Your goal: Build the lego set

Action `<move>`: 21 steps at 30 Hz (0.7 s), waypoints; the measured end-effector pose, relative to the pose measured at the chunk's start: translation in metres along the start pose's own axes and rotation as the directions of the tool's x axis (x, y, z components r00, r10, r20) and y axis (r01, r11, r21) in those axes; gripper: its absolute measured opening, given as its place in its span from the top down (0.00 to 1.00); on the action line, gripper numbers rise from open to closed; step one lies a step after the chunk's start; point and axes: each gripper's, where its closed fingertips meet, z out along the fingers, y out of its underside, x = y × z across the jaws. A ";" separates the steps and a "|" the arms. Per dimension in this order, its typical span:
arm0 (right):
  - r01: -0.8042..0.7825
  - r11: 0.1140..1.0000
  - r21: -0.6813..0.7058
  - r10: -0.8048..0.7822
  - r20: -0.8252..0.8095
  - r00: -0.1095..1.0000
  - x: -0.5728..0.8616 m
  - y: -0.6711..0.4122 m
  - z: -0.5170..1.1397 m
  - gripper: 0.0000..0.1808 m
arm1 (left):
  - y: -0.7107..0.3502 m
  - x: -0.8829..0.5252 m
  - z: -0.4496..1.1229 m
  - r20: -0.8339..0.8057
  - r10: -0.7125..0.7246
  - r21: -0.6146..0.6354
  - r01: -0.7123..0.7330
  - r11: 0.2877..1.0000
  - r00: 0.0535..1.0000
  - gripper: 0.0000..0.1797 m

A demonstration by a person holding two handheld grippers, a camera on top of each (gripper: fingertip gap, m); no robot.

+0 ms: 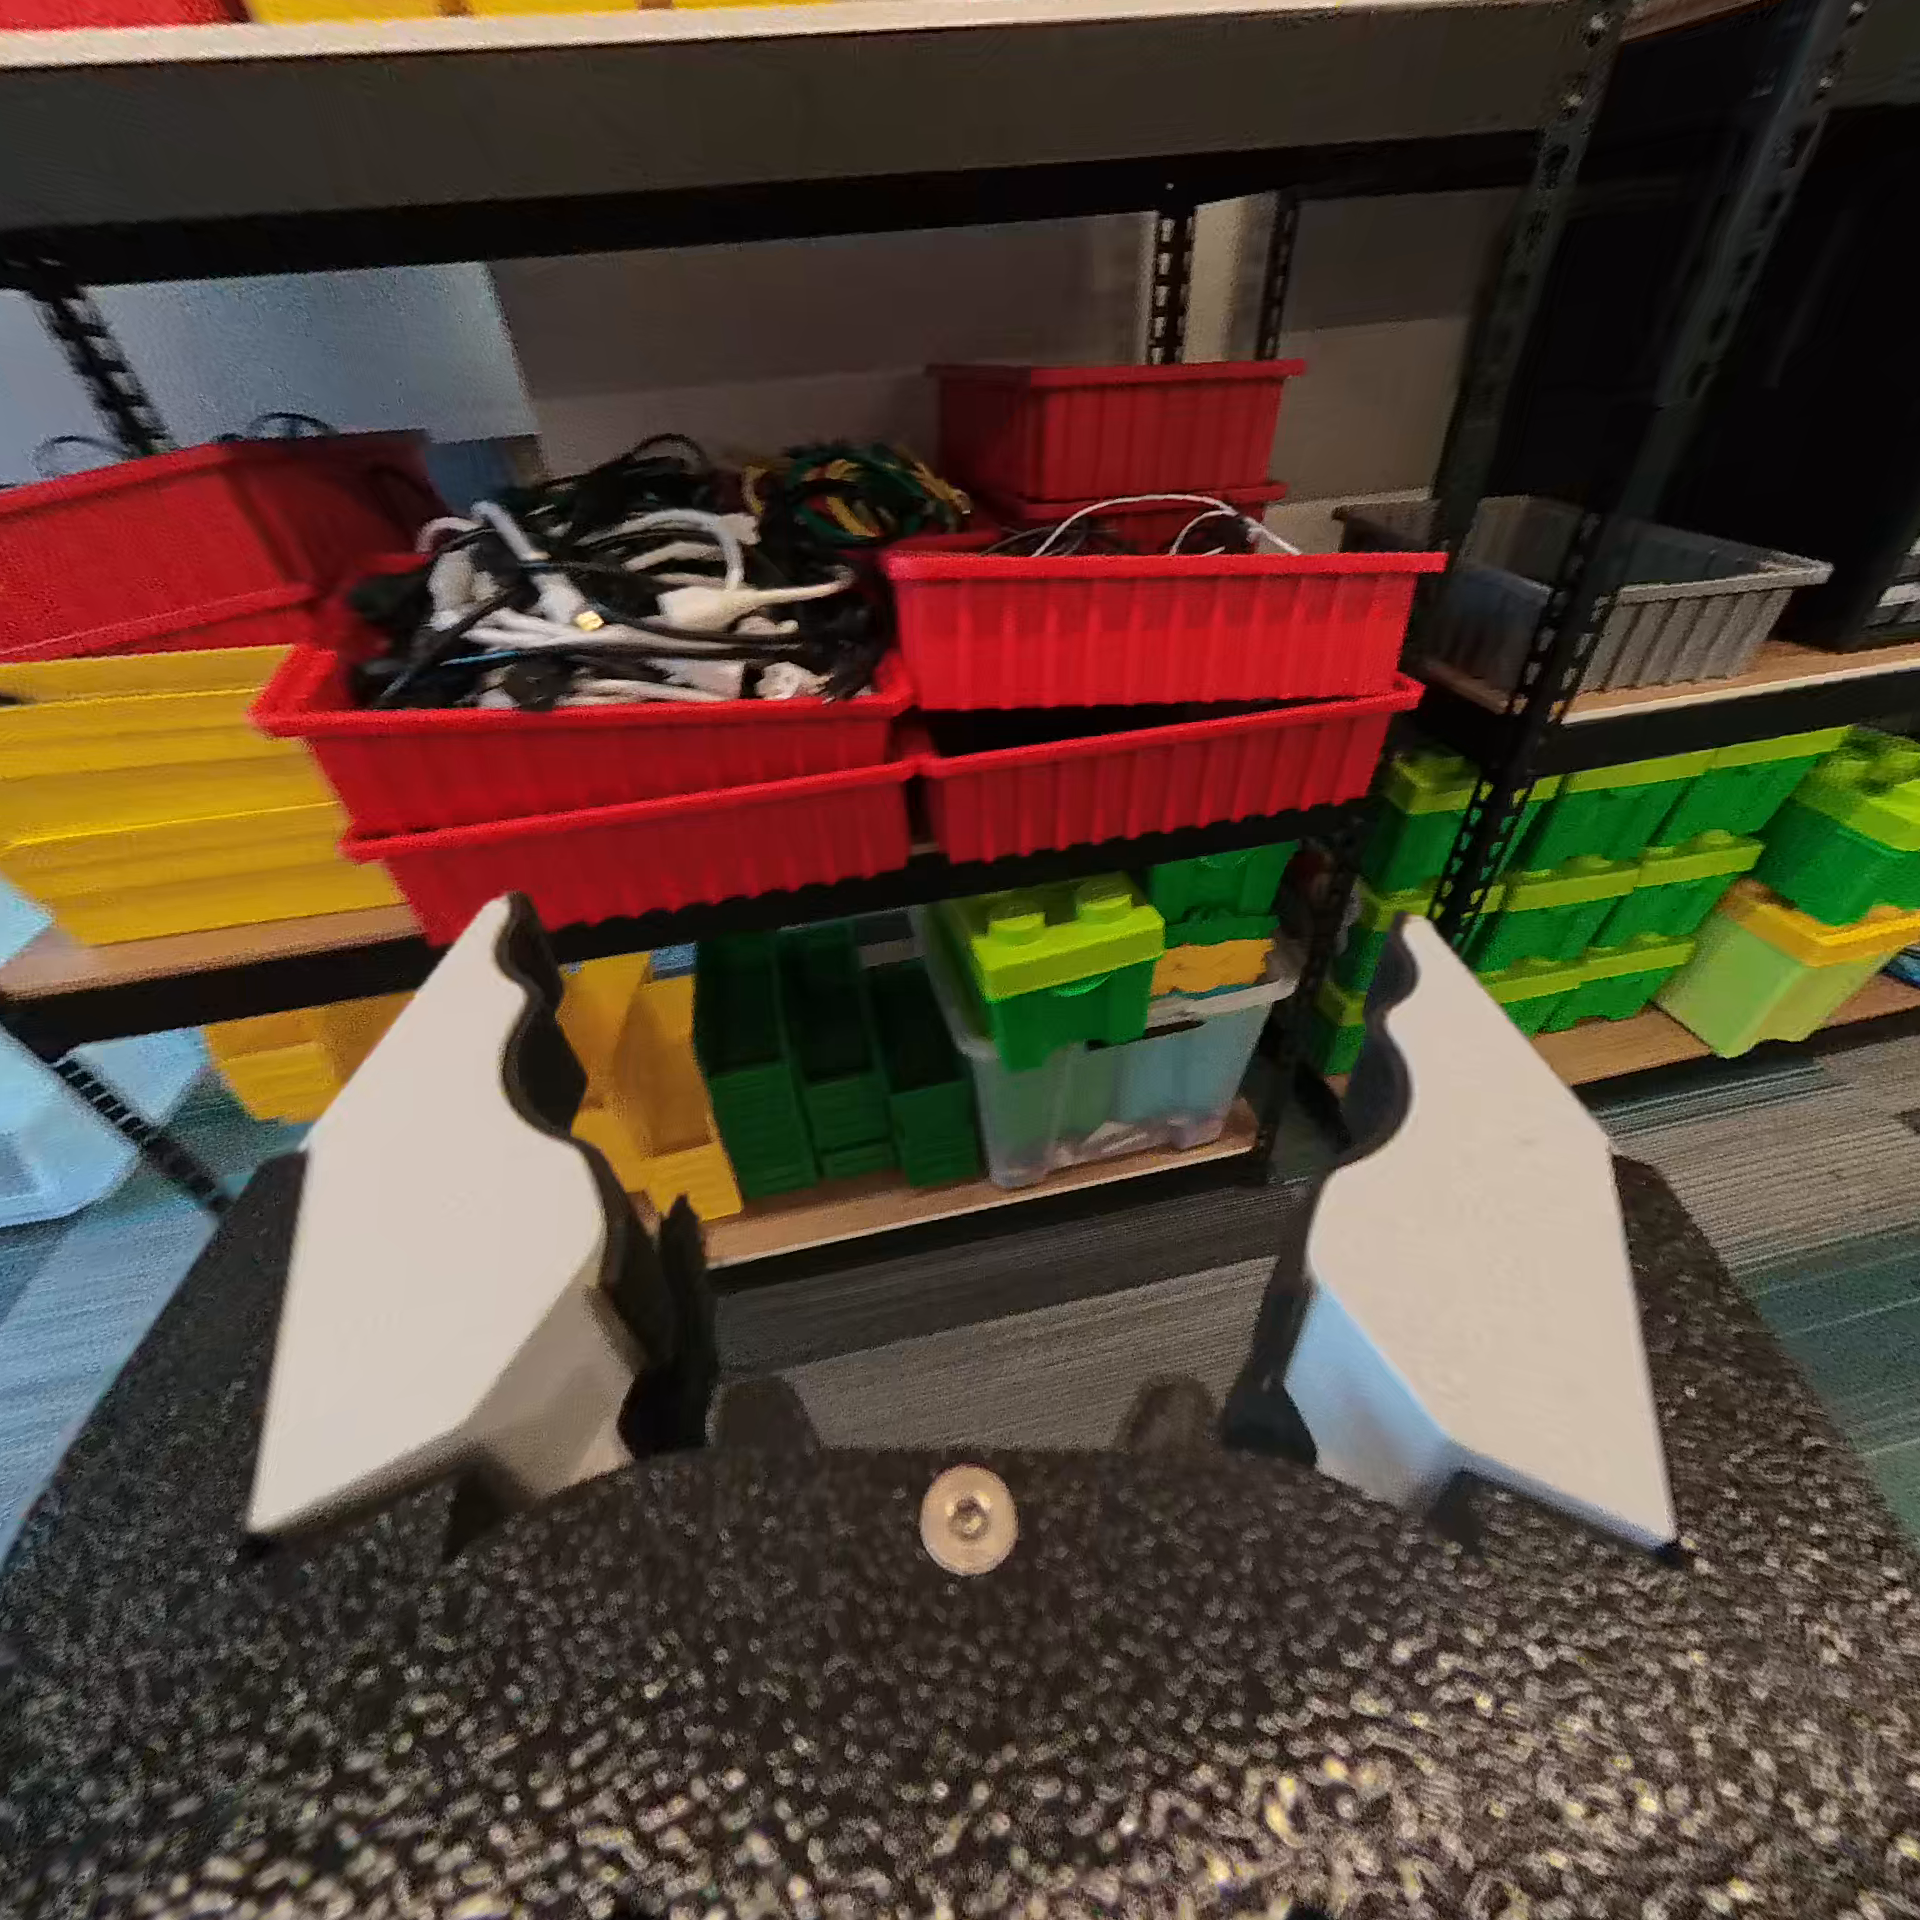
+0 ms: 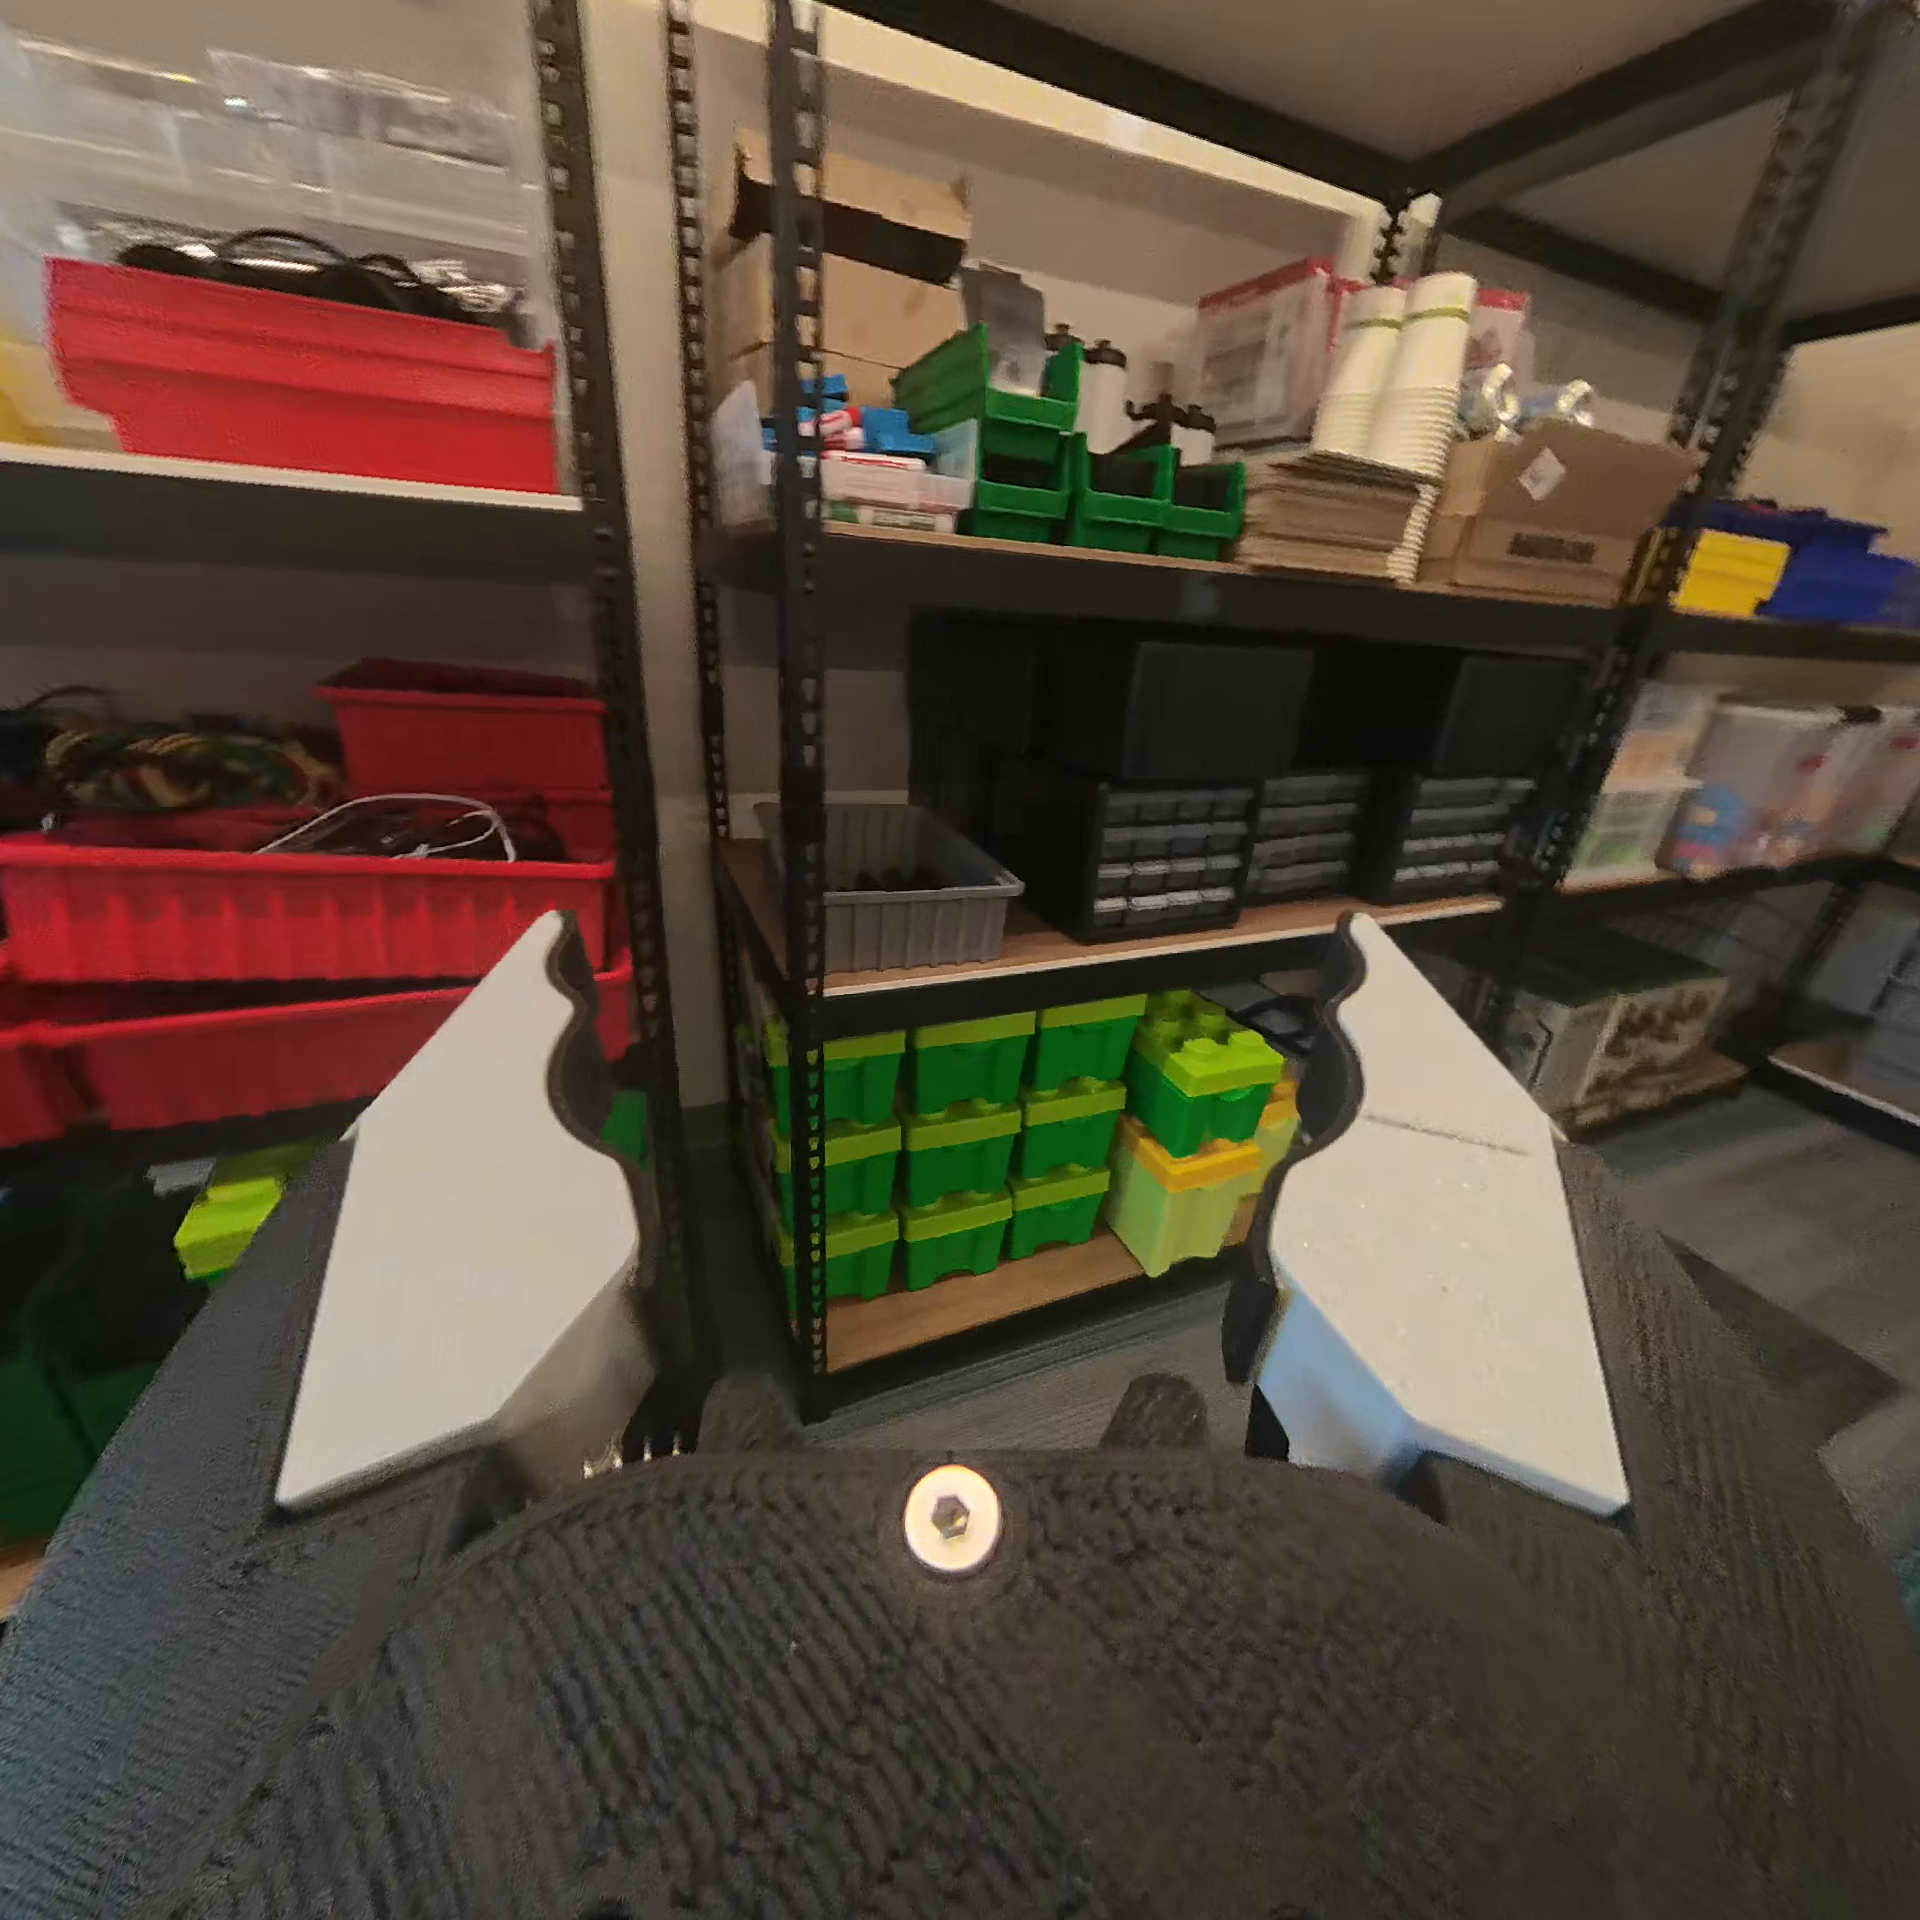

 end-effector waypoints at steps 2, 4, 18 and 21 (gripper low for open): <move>-0.031 0.999 -0.016 0.031 -0.025 0.999 0.008 0.001 0.022 0.25 | -0.019 0.019 0.044 -0.051 0.018 0.021 -0.017 1.000 0.999 0.18; 0.022 0.999 -0.028 -0.023 -0.046 0.999 0.017 0.000 0.046 0.25 | -0.038 0.044 0.087 -0.101 0.060 0.064 -0.053 0.997 0.993 0.19; 0.016 0.984 -0.175 -0.075 -0.334 0.940 0.192 0.089 0.093 0.26 | -0.044 0.408 0.249 -0.628 0.121 0.092 -0.081 0.993 0.769 0.18; 0.046 0.986 -0.161 -0.101 -0.354 0.930 0.256 0.095 0.118 0.26 | -0.041 0.505 0.262 -0.683 0.122 0.101 -0.073 0.992 0.720 0.18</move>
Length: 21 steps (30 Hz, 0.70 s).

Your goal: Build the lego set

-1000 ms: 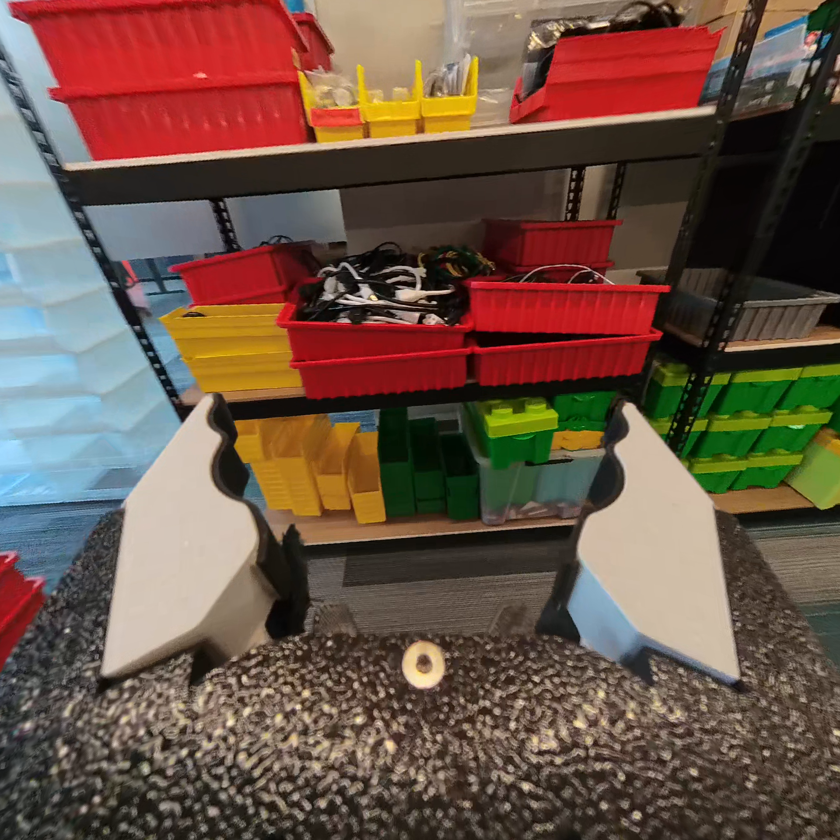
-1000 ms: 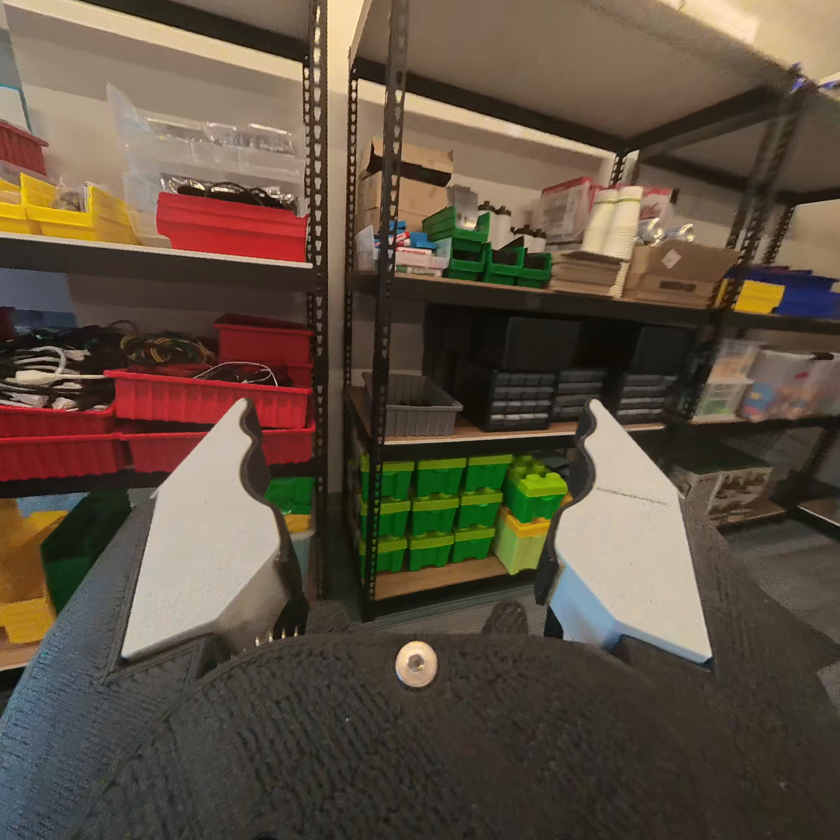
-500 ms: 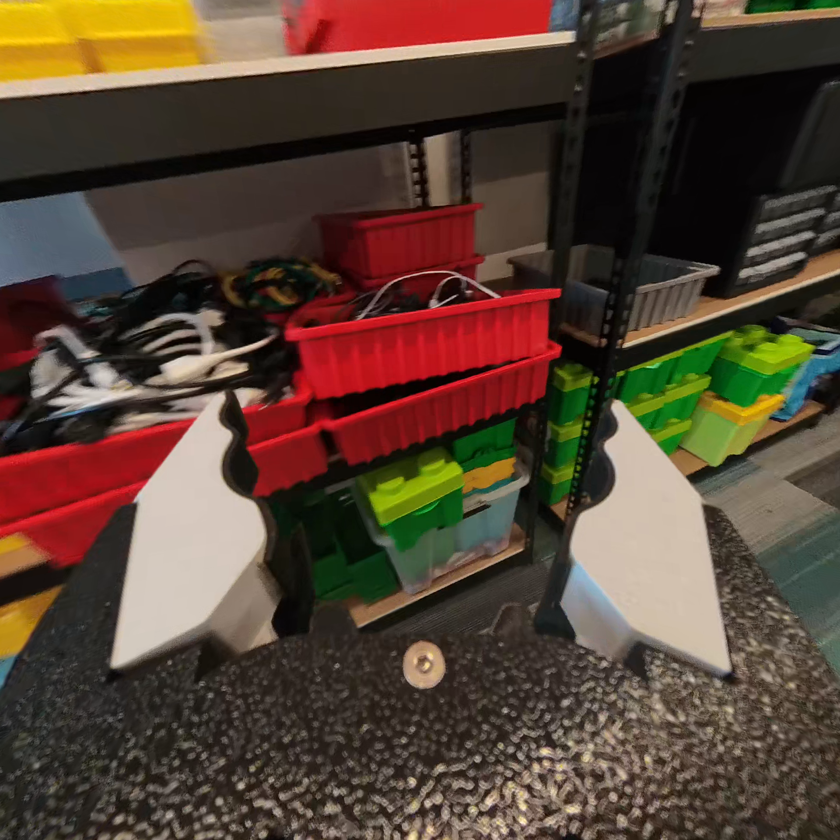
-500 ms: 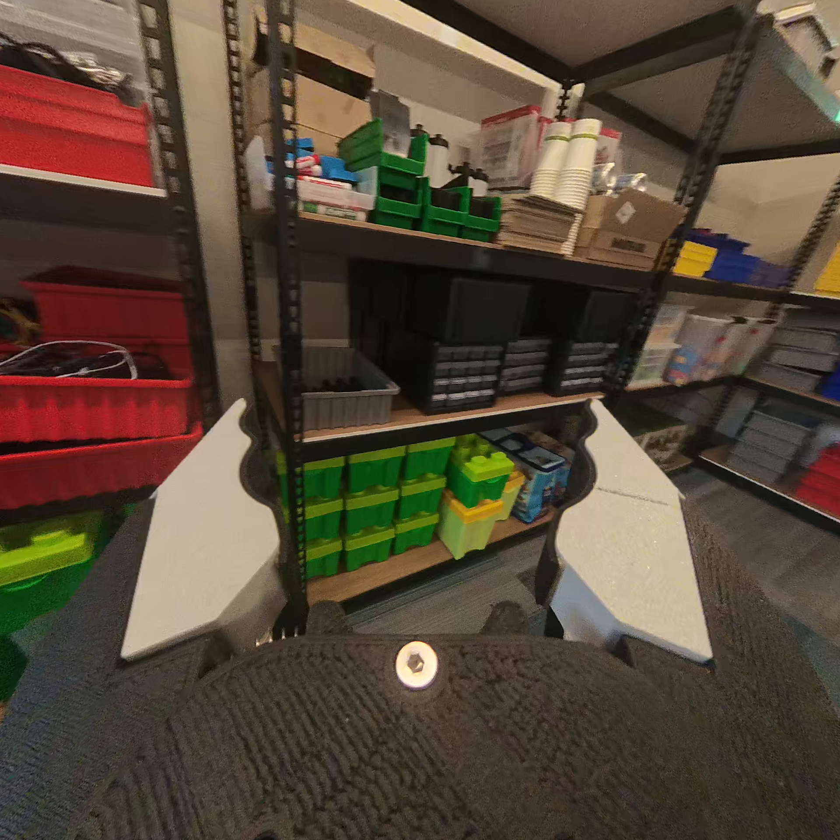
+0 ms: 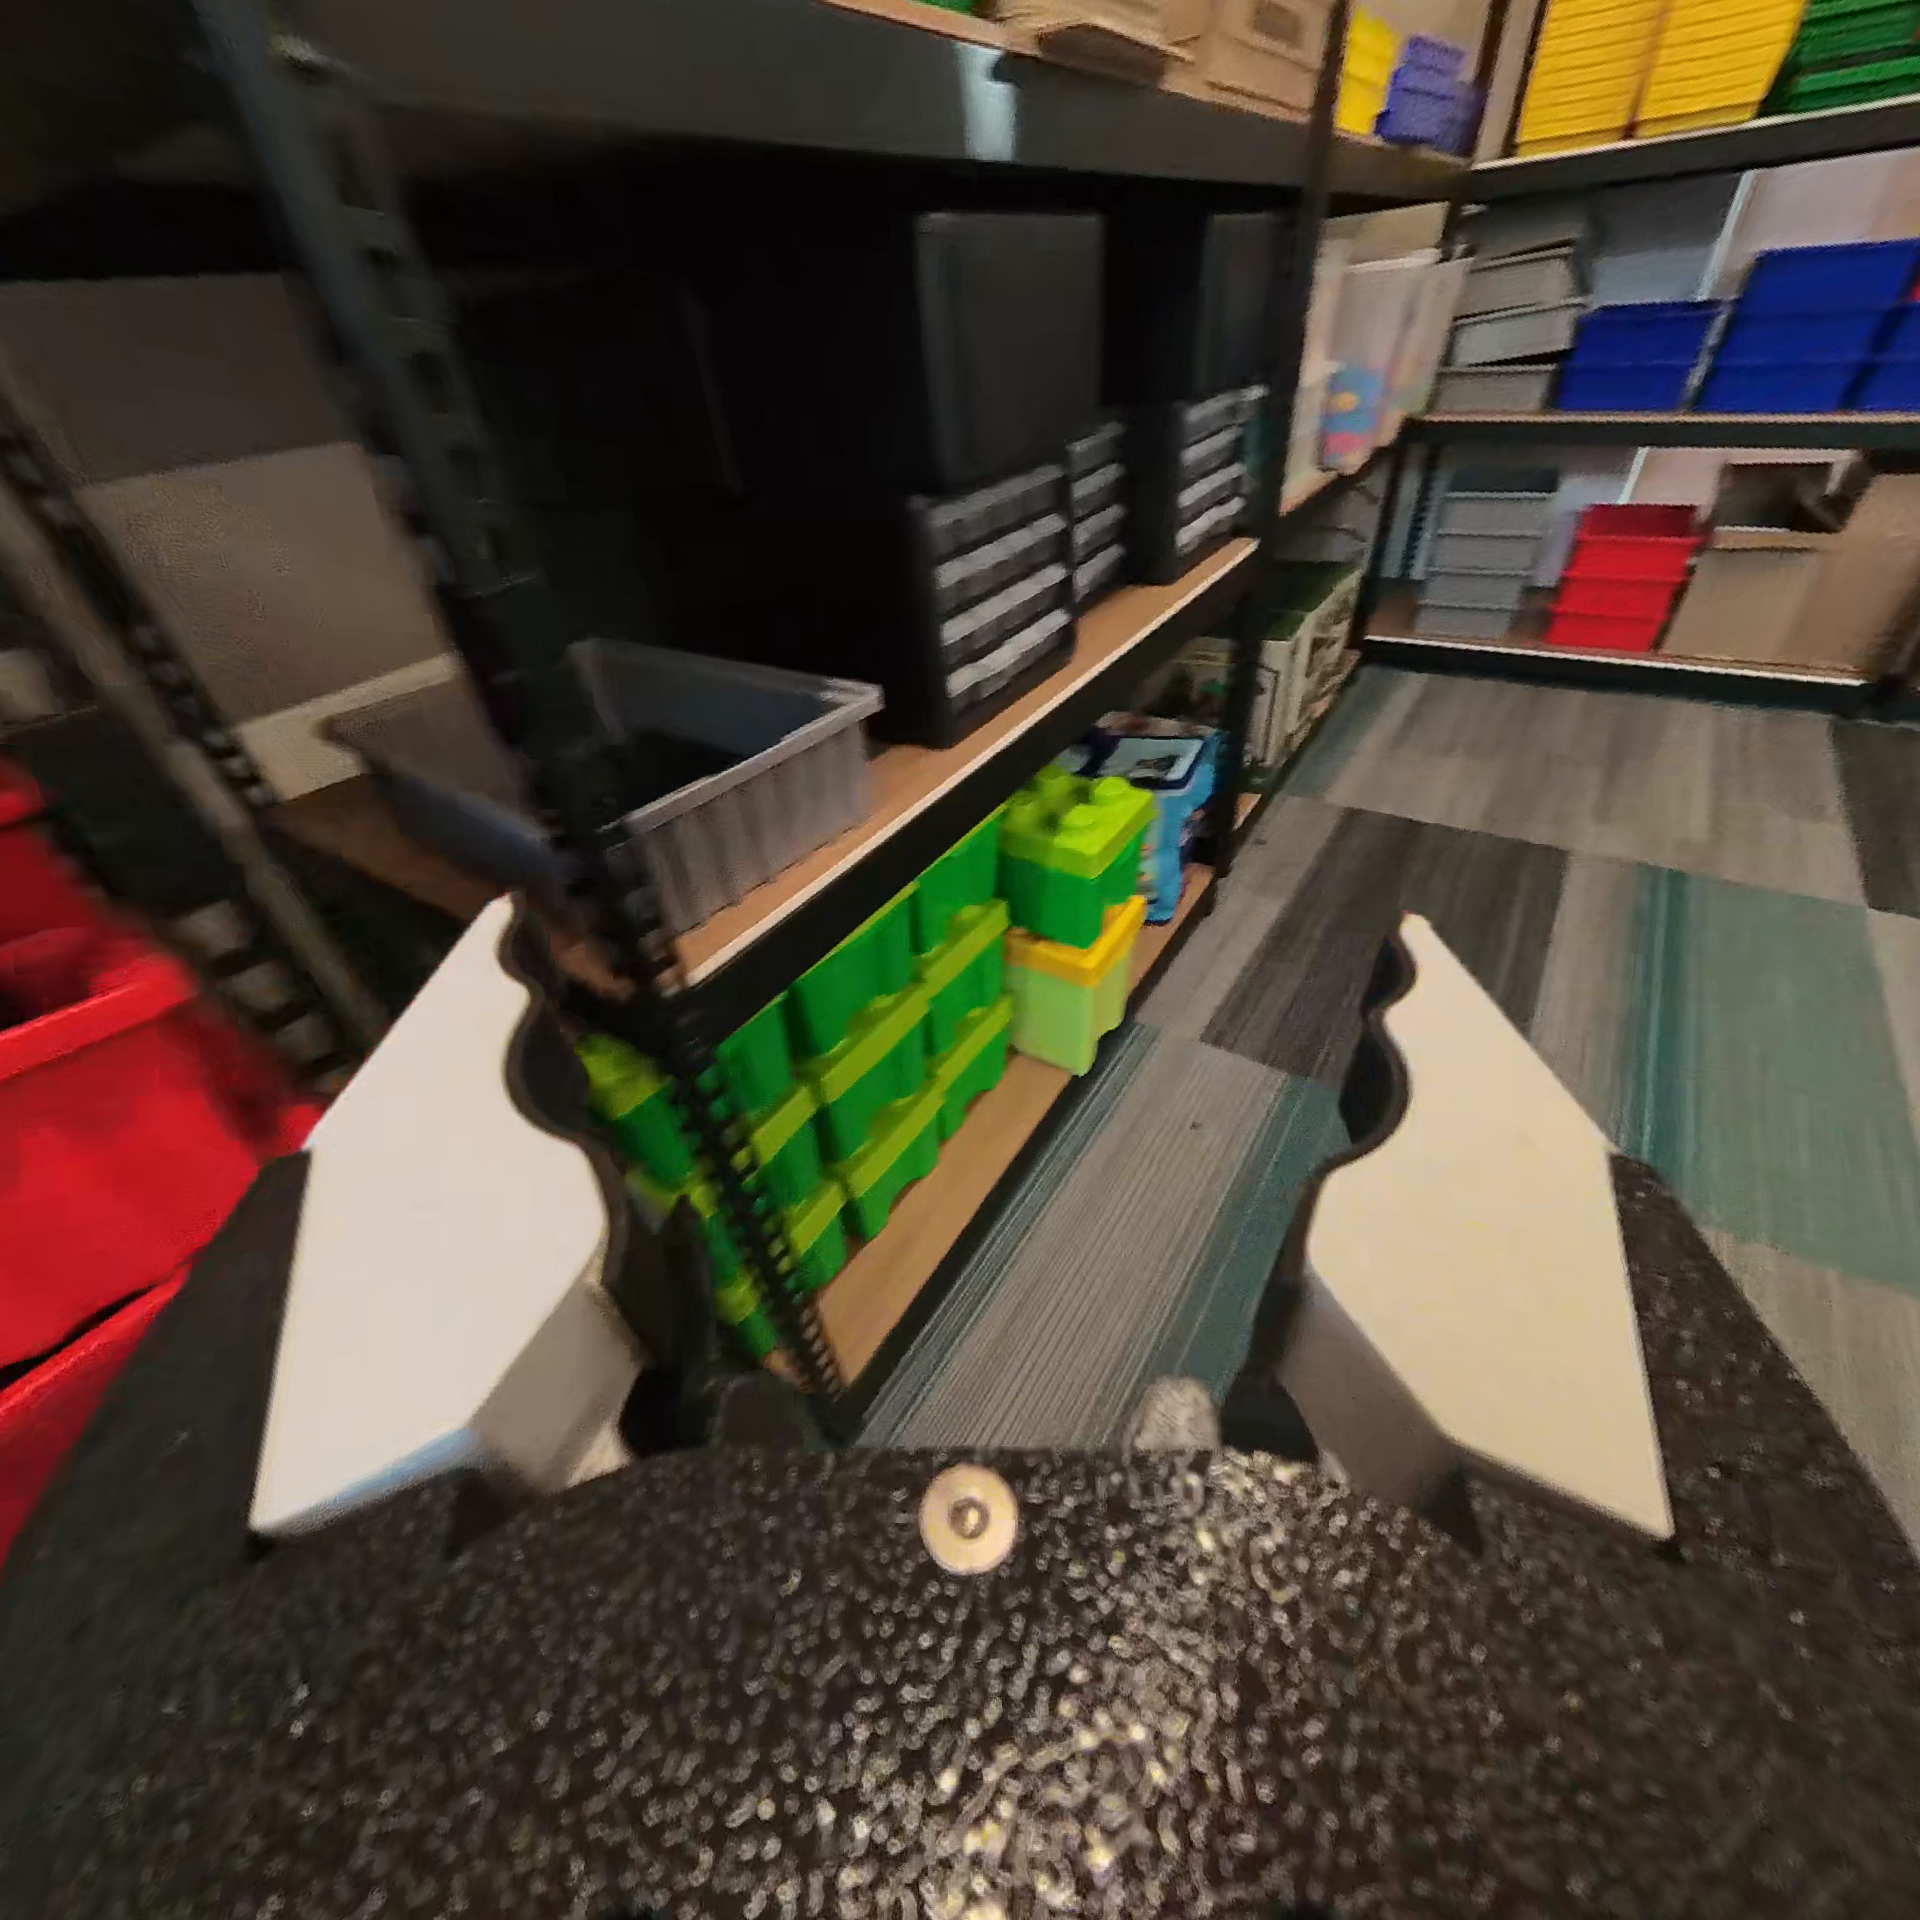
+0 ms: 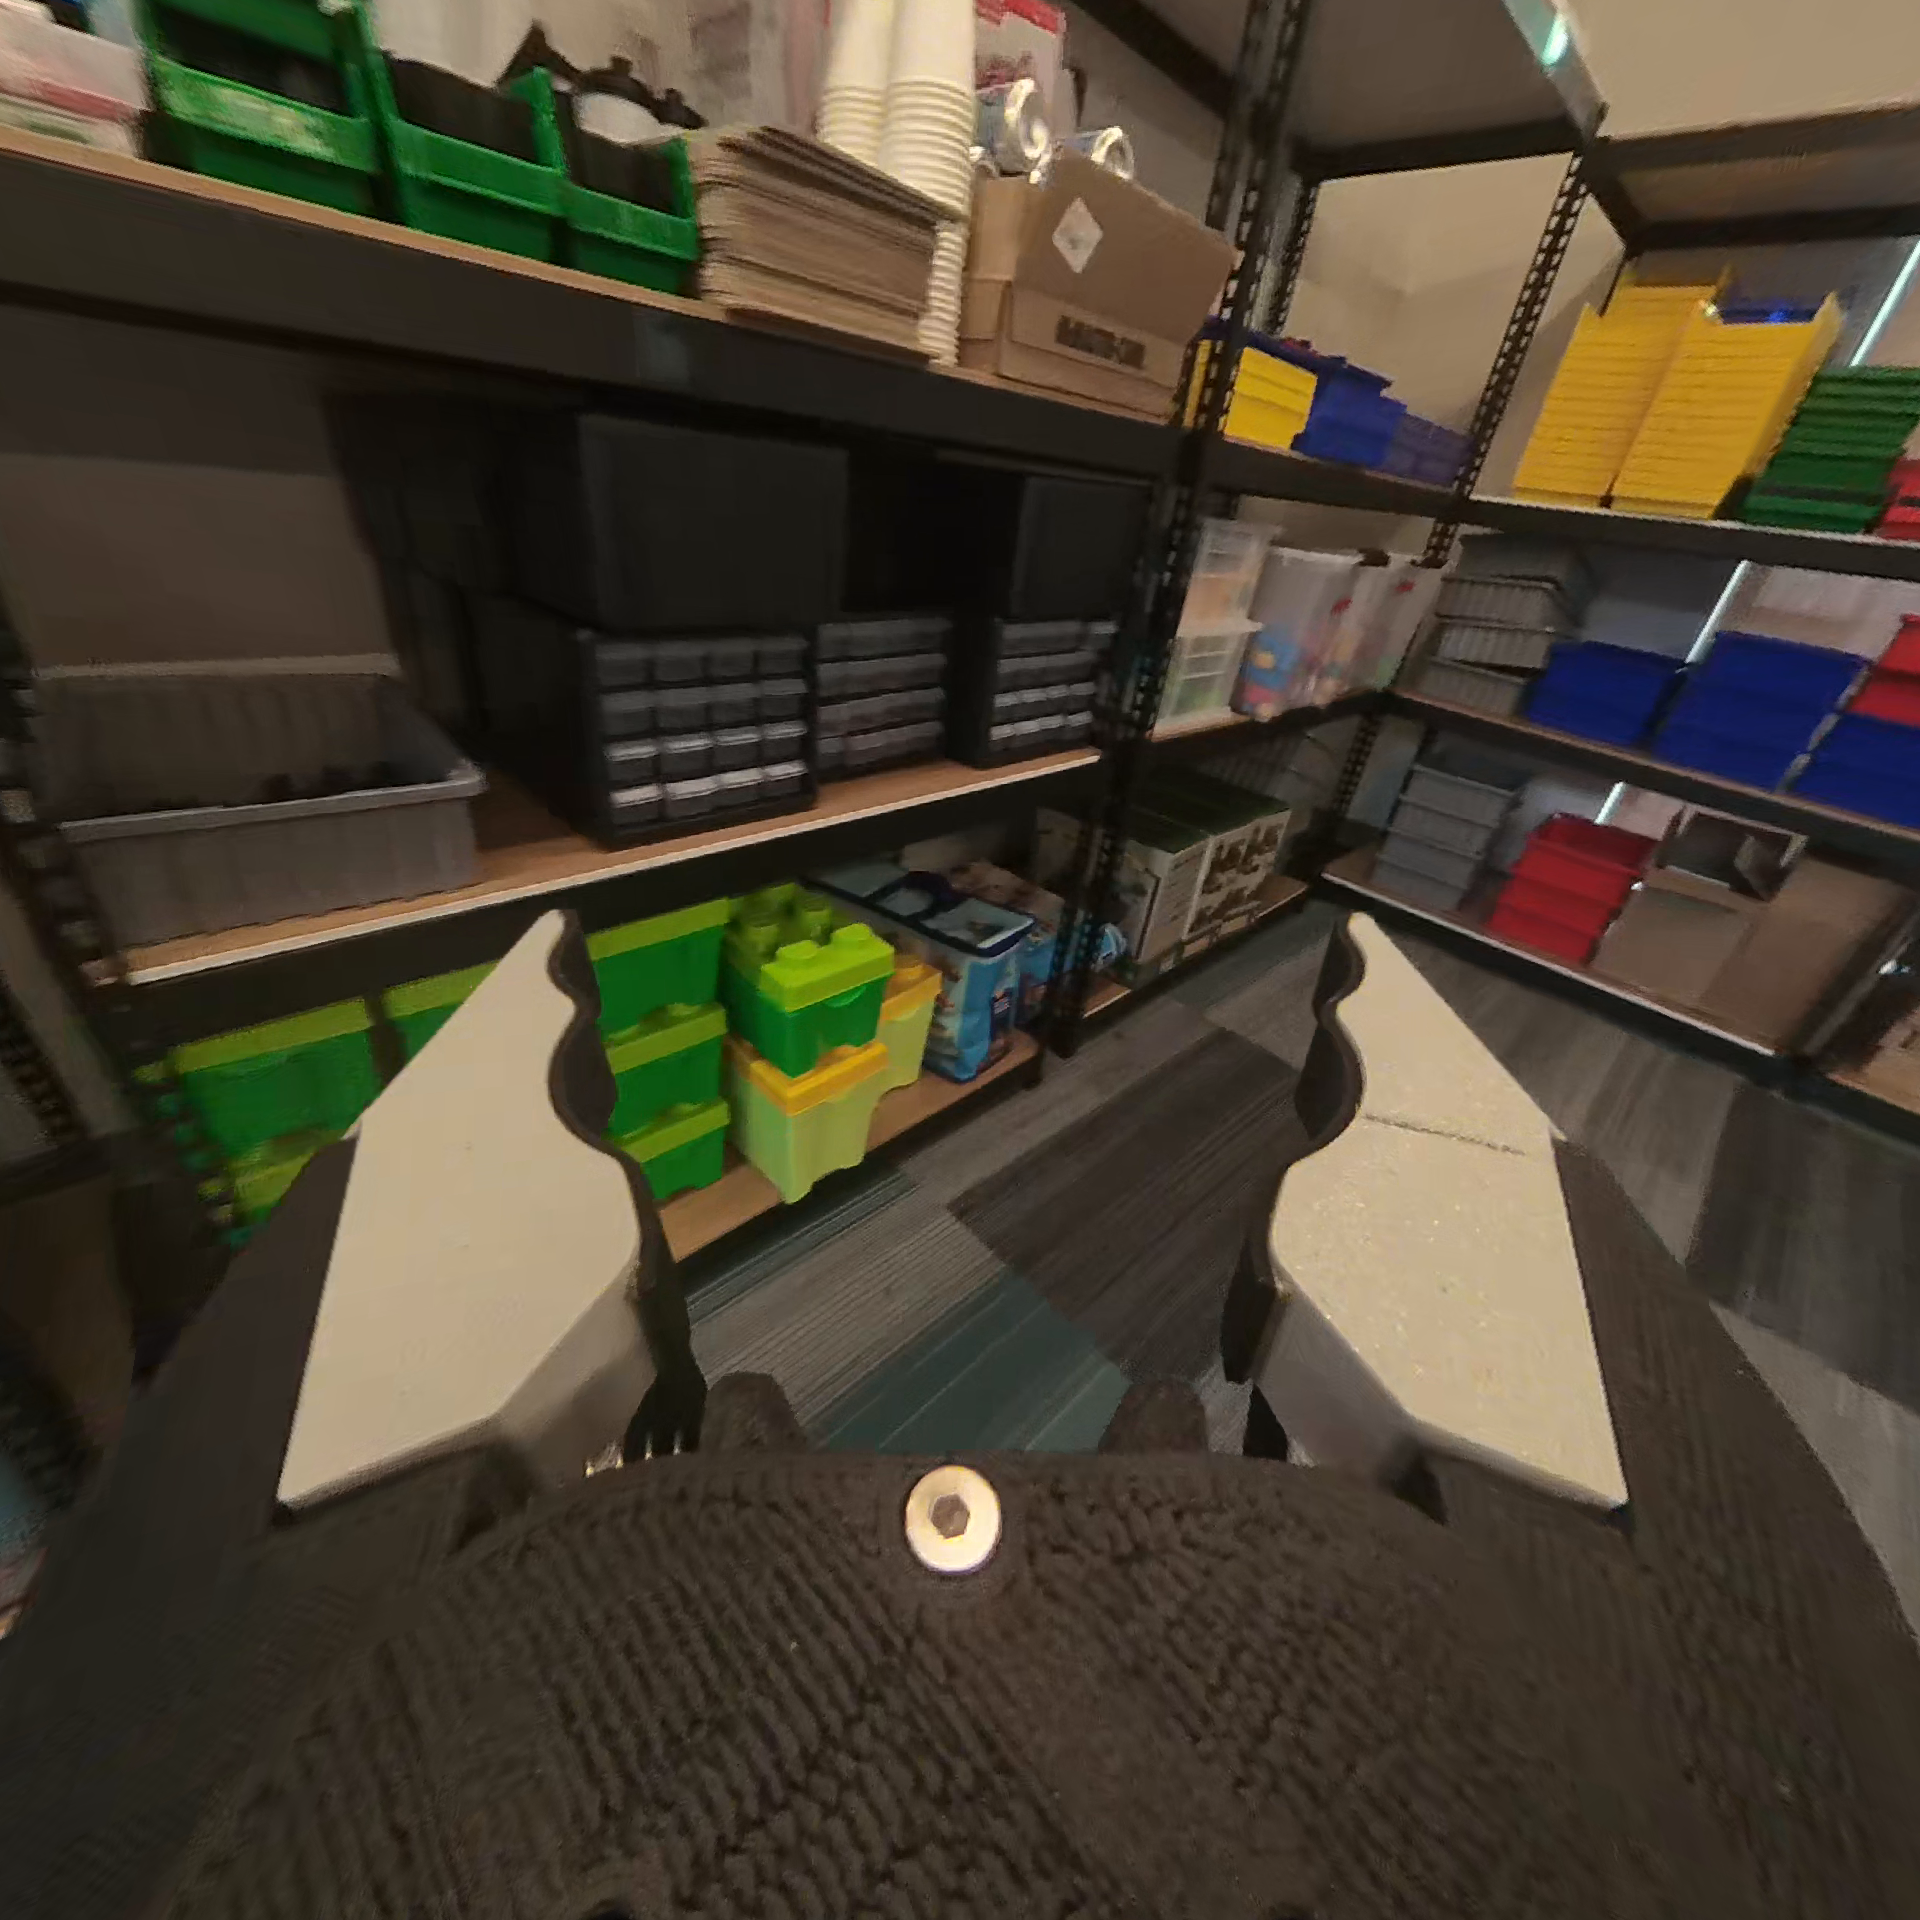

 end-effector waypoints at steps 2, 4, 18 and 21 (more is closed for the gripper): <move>-0.002 1.000 0.003 0.002 -0.030 1.000 0.039 -0.001 0.032 0.26 | -0.007 0.041 0.052 -0.044 -0.032 -0.007 0.032 0.999 0.999 0.19; -0.013 1.000 0.017 0.014 -0.052 0.999 0.078 -0.008 0.058 0.25 | -0.022 0.087 0.102 -0.117 -0.036 0.000 0.036 0.999 0.993 0.18; -0.010 1.000 0.014 0.012 -0.135 0.991 0.228 0.025 0.218 0.27 | -0.074 0.246 0.346 -0.387 0.082 0.088 -0.052 0.995 0.919 0.17; -0.025 0.999 0.033 0.028 -0.075 0.997 0.230 0.027 0.279 0.28 | -0.083 0.245 0.405 -0.365 0.071 0.101 -0.036 0.994 0.928 0.16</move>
